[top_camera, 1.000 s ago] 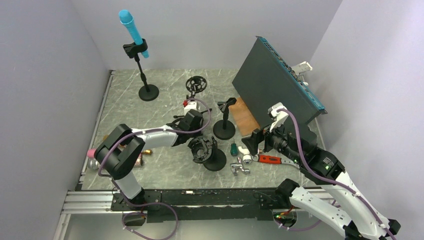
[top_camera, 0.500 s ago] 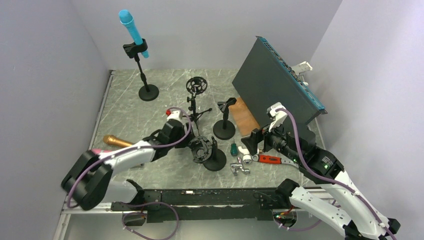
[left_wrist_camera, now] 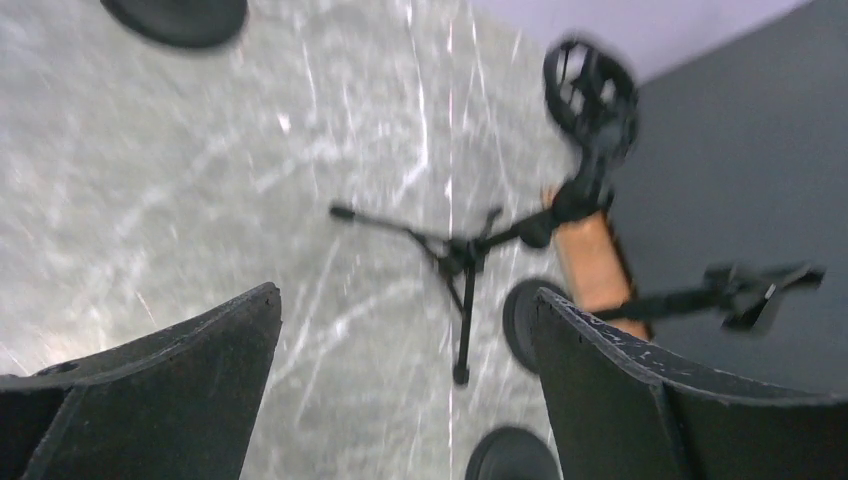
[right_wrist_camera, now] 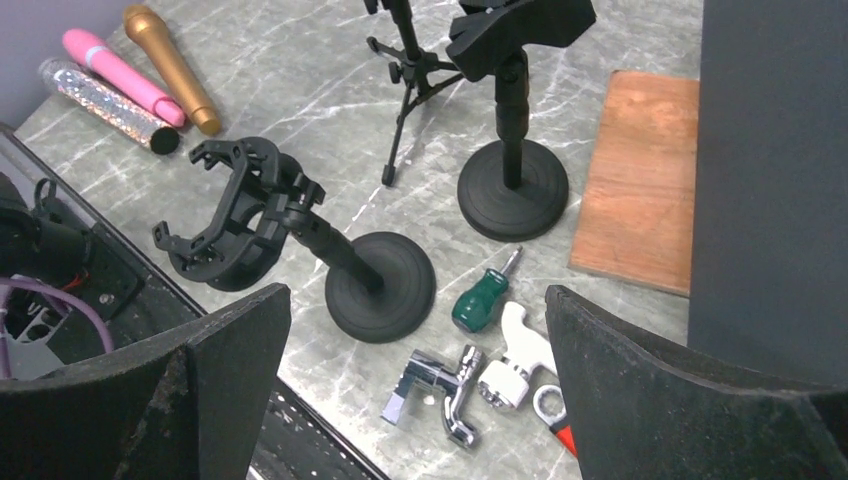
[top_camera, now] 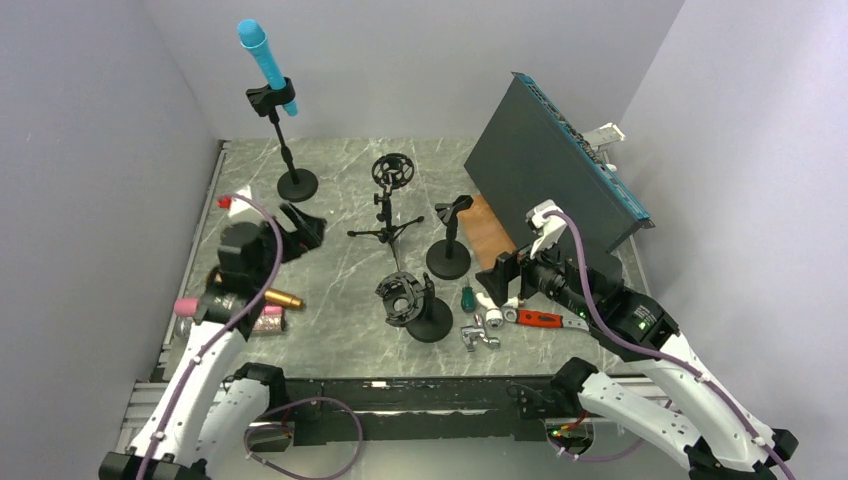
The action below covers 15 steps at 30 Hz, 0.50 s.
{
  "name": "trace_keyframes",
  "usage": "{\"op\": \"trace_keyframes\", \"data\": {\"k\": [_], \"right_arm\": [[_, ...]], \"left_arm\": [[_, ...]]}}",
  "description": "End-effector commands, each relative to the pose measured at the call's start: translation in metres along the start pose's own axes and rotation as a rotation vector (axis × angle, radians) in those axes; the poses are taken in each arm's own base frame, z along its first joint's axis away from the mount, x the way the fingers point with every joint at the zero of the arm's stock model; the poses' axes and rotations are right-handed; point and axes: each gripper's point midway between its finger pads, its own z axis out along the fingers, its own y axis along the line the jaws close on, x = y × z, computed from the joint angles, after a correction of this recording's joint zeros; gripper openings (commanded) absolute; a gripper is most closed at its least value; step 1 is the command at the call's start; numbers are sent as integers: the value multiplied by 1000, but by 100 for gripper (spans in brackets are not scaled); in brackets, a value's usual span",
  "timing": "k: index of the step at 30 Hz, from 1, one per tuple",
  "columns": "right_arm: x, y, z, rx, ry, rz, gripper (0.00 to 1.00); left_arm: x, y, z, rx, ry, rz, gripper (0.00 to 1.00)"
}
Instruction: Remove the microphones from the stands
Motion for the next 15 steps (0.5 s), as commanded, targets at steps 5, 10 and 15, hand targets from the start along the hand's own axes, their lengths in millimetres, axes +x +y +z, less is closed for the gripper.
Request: {"op": "trace_keyframes", "data": {"k": [5,10,15], "right_arm": [[-7,25,22,-123,-40,52,100],[-1,28,43,-139,-32,79,100],[3,30,59,-149,-44,90,100]], "left_arm": [[-155,-25,12,102,-227,37,97],[-239,-32,40,177,-378,85,97],[-293,-50,75,288,-495,234,93]]}}
